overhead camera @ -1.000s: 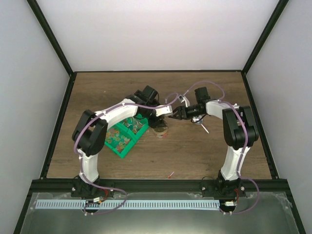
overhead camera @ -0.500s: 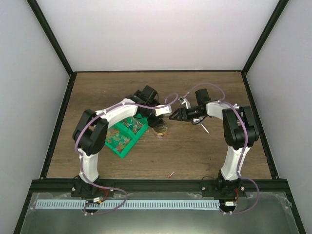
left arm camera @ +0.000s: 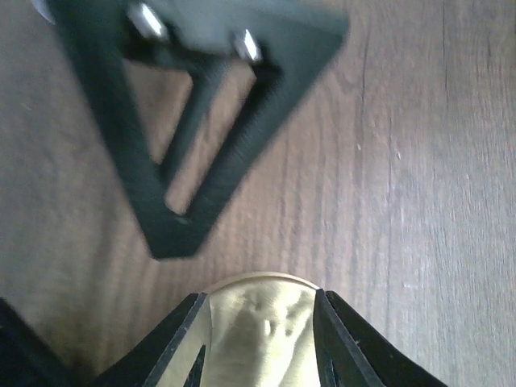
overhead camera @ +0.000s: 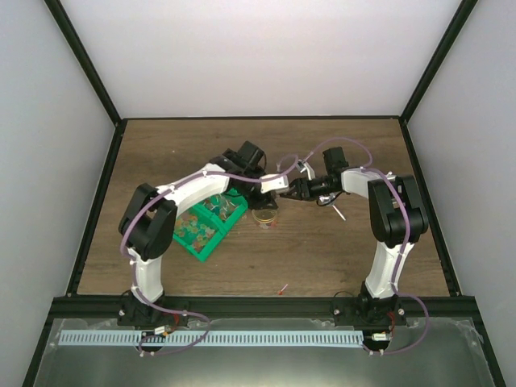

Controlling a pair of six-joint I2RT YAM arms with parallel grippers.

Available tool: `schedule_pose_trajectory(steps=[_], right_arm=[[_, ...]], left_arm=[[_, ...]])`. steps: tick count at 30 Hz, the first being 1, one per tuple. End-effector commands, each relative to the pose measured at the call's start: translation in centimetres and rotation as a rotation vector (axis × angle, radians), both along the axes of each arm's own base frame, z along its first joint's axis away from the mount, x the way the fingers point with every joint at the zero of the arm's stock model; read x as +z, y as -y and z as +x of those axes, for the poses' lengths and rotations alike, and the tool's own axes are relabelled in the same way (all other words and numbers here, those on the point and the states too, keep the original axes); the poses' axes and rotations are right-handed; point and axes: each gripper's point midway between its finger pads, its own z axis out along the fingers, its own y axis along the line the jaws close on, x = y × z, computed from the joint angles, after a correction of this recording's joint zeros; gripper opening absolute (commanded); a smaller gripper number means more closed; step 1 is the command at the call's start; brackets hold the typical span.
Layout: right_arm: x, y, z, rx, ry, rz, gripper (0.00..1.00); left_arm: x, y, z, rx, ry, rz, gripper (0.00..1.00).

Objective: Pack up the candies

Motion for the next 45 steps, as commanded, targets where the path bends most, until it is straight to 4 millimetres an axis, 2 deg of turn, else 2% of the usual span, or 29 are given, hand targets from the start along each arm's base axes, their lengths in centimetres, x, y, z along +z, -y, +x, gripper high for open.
schedule_pose_trajectory(steps=[1, 3, 4, 6, 10, 12, 16, 17, 21, 26, 29, 33, 38, 41, 45], right_arm=[[0.4, 0.4, 0.3, -0.010, 0.017, 0.002, 0.62], [0.4, 0.4, 0.3, -0.012, 0.014, 0.002, 0.62], [0.4, 0.5, 0.3, -0.012, 0.013, 0.002, 0.62], [0.3, 0.5, 0.4, -0.011, 0.012, 0.002, 0.62], [0.5, 0.4, 0.3, -0.007, 0.014, 0.010, 0.62], [0.5, 0.4, 0.3, -0.009, 0.014, 0.011, 0.62], [0.6, 0.4, 0.0, -0.003, 0.019, 0.019, 0.65], [0.8, 0.3, -0.1, -0.001, 0.024, 0.026, 0.68], [1.3, 0.7, -0.5, -0.013, 0.063, 0.042, 0.86], [2.8, 3.0, 0.1, -0.070, 0.230, 0.006, 0.94], [4.5, 4.5, 0.4, -0.111, 0.372, -0.014, 0.99], [8.2, 6.0, -0.1, -0.180, 0.649, -0.041, 1.00], [11.8, 7.3, 0.6, -0.305, 0.776, -0.063, 1.00], [11.6, 9.1, 2.7, -0.456, 0.676, -0.125, 1.00], [11.7, 7.6, 0.6, -0.316, 0.673, -0.020, 1.00]], left_arm=[[-5.7, -1.6, -2.2, -0.046, -0.056, 0.117, 0.37], [-7.9, -2.7, -2.5, -0.043, -0.062, 0.182, 0.36], [-8.2, -3.0, -2.6, -0.042, -0.065, 0.198, 0.36], [-7.4, -2.9, -2.3, -0.034, -0.064, 0.184, 0.35], [-3.8, -1.6, -1.6, -0.016, -0.063, 0.103, 0.40], [-1.9, -1.4, -1.2, -0.001, -0.057, 0.065, 0.52], [0.9, -2.6, -0.6, 0.016, -0.041, 0.020, 0.97], [1.0, -3.0, -0.8, 0.004, -0.029, 0.032, 1.00], [-0.6, -4.4, -1.6, -0.010, -0.015, 0.090, 1.00], [-1.2, -3.7, -0.8, 0.019, -0.017, 0.074, 1.00], [-1.9, -3.2, -0.8, 0.006, -0.017, 0.084, 1.00], [-2.7, -2.6, -1.1, -0.016, -0.018, 0.091, 1.00], [-4.2, -2.1, -1.4, -0.023, -0.034, 0.118, 1.00], [-4.8, -1.9, -1.2, -0.007, -0.044, 0.117, 1.00], [-5.7, -2.3, -1.7, -0.028, -0.047, 0.142, 1.00]])
